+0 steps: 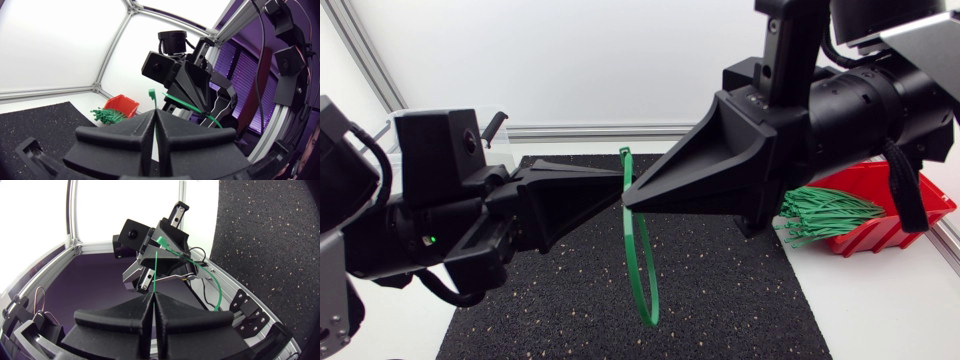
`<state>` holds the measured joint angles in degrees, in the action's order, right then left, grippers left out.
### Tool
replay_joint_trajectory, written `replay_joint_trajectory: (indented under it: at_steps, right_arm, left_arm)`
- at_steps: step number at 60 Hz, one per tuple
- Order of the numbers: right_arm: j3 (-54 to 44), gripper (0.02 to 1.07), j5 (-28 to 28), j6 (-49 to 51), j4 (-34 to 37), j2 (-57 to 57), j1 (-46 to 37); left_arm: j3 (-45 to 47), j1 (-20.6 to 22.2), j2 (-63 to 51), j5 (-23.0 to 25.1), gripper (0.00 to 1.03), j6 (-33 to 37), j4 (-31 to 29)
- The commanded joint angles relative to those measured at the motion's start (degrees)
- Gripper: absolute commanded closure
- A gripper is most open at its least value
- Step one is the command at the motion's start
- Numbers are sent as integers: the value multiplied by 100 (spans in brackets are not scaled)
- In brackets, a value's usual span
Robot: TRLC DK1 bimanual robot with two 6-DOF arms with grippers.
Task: Take a green cable tie from the red box, thread the tail through the head to close it, then place it in the transparent bin on the left.
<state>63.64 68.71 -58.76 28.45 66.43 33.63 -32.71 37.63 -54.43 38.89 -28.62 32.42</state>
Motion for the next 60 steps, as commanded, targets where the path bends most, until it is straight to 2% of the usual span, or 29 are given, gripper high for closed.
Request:
replay_joint_trajectory:
  at_steps: [1,60]
  right_arm:
    - [-123,102,-50,-135,-41,45,-32]
    - [-150,102,-112,-135,-59,107,-120]
  left_arm:
    - [37,17,-6,4,100,67,27]
    - [89,105,170,4,100,76,-26]
